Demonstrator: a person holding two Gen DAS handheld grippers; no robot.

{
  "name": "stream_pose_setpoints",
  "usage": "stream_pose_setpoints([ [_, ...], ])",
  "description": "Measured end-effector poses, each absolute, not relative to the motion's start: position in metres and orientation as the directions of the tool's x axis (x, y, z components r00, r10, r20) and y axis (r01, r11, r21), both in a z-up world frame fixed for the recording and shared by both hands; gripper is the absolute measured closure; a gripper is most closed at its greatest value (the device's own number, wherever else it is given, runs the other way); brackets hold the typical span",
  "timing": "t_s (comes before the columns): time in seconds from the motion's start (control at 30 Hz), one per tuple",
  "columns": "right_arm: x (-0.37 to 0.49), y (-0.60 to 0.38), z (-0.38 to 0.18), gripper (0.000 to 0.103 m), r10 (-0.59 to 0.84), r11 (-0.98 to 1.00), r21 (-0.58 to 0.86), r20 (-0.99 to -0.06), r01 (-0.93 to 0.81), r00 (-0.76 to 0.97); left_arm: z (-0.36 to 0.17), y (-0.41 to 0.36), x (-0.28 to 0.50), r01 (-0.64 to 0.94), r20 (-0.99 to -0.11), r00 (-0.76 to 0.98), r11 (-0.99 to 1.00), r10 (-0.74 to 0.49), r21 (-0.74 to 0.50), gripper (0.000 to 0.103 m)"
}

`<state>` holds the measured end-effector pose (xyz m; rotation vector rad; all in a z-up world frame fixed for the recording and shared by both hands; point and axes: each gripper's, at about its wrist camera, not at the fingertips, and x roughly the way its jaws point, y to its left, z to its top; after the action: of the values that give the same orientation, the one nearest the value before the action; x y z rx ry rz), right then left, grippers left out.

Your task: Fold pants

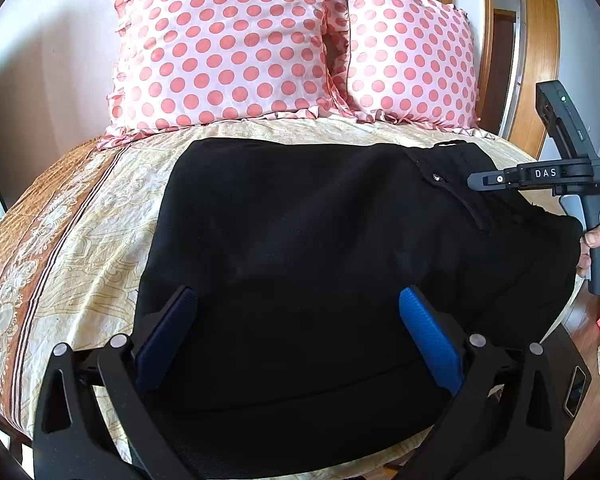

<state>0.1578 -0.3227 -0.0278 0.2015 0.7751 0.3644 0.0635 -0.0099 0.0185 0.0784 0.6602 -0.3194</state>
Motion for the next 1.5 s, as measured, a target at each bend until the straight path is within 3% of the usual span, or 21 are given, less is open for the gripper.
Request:
stream_pose_setpoints([
  [0.07, 0.157, -0.324, -0.029, 0.056, 0.411, 0.91, 0.326, -0.633, -0.256, 0.656, 0.018, -0.01, 0.064, 0.316, -0.613, 0.744, 0.948, -0.266, -0.028, 0.002],
  [0.13, 0.151, -0.319, -0.023, 0.072, 0.418, 0.908, 0.301, -0.611, -0.291, 0.673, 0.018, -0.01, 0.064, 0.316, -0.613, 0.744, 0.948, -0.265, -0.026, 0.002],
  [0.23, 0.14, -0.305, -0.012, 0.082, 0.411, 0.911, 0.228, -0.582, -0.345, 0.702, 0.017, -0.01, 0.065, 0.318, -0.614, 0.744, 0.948, -0.264, -0.022, 0.002],
  [0.37, 0.14, -0.303, -0.011, 0.083, 0.406, 0.912, 0.214, -0.587, -0.349, 0.701, 0.017, -0.01, 0.065, 0.318, -0.613, 0.745, 0.948, -0.262, -0.02, 0.002],
  [0.47, 0.149, -0.317, -0.019, 0.082, 0.42, 0.908, 0.286, -0.601, -0.308, 0.68, 0.022, -0.006, 0.068, 0.335, -0.625, 0.724, 0.941, -0.292, -0.052, 0.002],
  [0.6, 0.157, -0.325, -0.026, 0.066, 0.42, 0.906, 0.328, -0.622, -0.268, 0.661, 0.044, 0.014, 0.08, 0.318, -0.615, 0.725, 0.943, -0.31, -0.101, 0.002],
  [0.7, 0.159, -0.327, -0.028, 0.064, 0.445, 0.893, 0.352, -0.611, -0.279, 0.655, 0.059, 0.036, 0.099, 0.272, -0.608, 0.737, 0.953, -0.295, -0.133, 0.002],
  [0.8, 0.154, -0.324, -0.025, 0.075, 0.462, 0.886, 0.337, -0.597, -0.317, 0.656, 0.064, 0.05, 0.129, 0.251, -0.655, 0.696, 0.955, -0.293, -0.161, 0.002],
  [0.9, 0.153, -0.322, -0.023, 0.077, 0.453, 0.891, 0.316, -0.601, -0.326, 0.658, 0.059, 0.054, 0.156, 0.255, -0.705, 0.643, 0.952, -0.298, -0.17, 0.003],
  [1.2, 0.157, -0.322, -0.025, 0.074, 0.453, 0.891, 0.326, -0.61, -0.315, 0.651, 0.037, 0.046, 0.2, 0.294, -0.776, 0.47, 0.904, -0.42, -0.311, 0.022],
  [1.37, 0.162, -0.326, -0.028, 0.067, 0.473, 0.88, 0.366, -0.61, -0.303, 0.636, 0.035, 0.044, 0.214, 0.291, -0.789, 0.434, 0.896, -0.435, -0.334, 0.024],
  [1.43, 0.161, -0.326, -0.028, 0.067, 0.474, 0.88, 0.359, -0.605, -0.312, 0.64, 0.036, 0.044, 0.219, 0.283, -0.792, 0.431, 0.898, -0.432, -0.336, 0.032],
  [1.5, 0.158, -0.325, -0.027, 0.074, 0.474, 0.88, 0.347, -0.594, -0.324, 0.65, 0.038, 0.045, 0.223, 0.273, -0.79, 0.431, 0.898, -0.436, -0.346, 0.057],
])
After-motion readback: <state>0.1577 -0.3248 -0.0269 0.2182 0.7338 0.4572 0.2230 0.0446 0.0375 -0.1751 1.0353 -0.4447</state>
